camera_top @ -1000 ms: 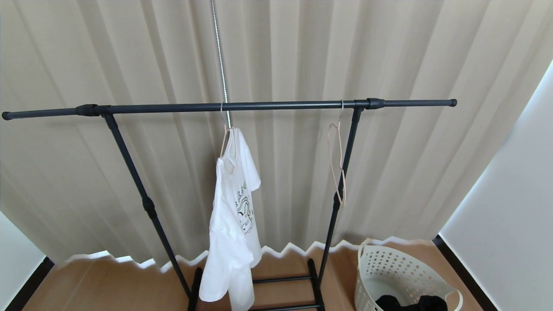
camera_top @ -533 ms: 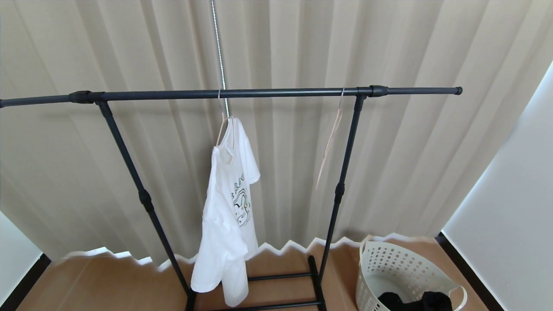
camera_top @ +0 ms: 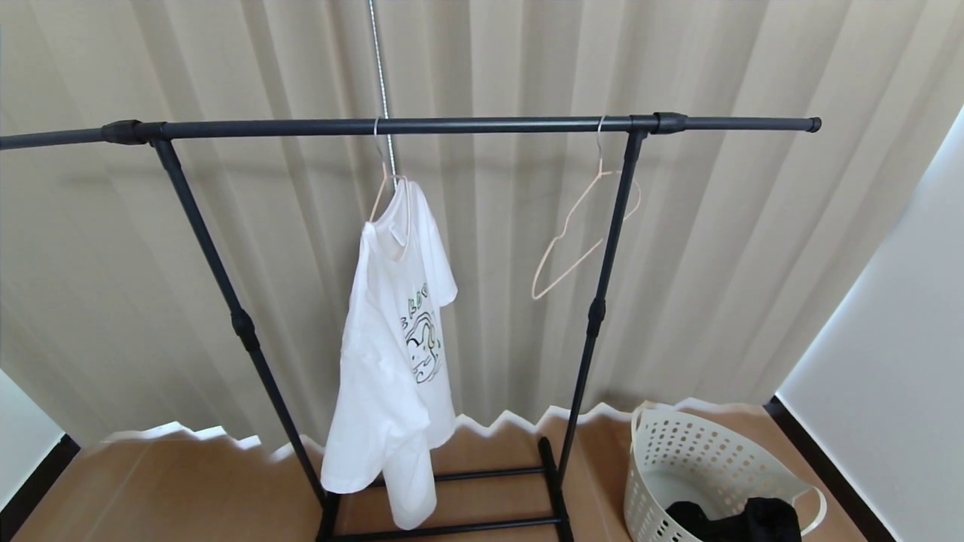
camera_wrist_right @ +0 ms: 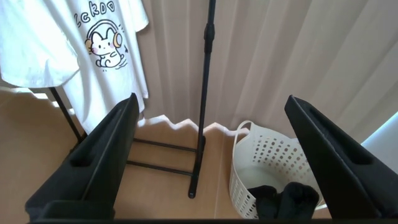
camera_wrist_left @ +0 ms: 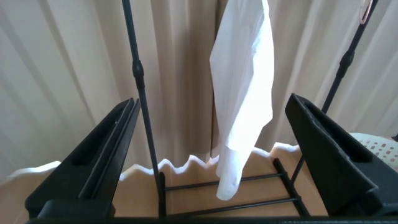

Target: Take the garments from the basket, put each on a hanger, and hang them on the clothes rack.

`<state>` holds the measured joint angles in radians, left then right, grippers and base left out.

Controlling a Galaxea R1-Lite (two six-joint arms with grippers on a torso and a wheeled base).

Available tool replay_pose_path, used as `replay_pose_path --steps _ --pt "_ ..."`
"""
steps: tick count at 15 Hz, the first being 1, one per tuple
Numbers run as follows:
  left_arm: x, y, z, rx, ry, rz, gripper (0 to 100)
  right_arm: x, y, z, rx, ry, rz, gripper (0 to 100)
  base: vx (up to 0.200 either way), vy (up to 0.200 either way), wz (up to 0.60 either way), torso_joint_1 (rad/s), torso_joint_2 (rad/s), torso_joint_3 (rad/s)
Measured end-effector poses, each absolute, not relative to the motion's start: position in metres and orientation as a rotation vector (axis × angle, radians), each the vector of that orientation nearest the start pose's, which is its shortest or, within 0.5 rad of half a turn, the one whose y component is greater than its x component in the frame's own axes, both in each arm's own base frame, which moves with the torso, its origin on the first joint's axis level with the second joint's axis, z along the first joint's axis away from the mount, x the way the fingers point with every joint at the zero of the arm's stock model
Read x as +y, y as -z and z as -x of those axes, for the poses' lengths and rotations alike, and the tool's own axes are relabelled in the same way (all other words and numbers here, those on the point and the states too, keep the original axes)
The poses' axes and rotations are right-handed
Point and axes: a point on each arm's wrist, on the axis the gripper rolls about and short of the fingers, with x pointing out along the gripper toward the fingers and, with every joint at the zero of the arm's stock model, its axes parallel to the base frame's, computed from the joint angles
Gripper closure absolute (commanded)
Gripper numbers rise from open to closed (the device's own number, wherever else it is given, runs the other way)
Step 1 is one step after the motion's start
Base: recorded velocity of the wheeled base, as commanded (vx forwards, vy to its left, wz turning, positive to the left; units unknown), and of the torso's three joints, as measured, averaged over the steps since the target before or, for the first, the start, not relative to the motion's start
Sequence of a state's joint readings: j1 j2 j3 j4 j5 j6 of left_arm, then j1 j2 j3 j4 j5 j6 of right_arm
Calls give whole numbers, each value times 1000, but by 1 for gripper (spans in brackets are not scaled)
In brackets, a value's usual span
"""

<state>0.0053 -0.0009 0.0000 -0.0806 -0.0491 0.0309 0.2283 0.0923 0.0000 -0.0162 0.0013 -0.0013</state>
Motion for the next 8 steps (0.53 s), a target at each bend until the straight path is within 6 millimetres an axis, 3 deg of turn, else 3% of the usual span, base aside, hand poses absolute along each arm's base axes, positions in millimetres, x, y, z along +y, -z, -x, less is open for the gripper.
replay_pose_path --steps 8 --pt "-1 -84 23 -82 43 -33 0 -3 -79 15 76 -230 10 0 0 0 0 -197 536 342"
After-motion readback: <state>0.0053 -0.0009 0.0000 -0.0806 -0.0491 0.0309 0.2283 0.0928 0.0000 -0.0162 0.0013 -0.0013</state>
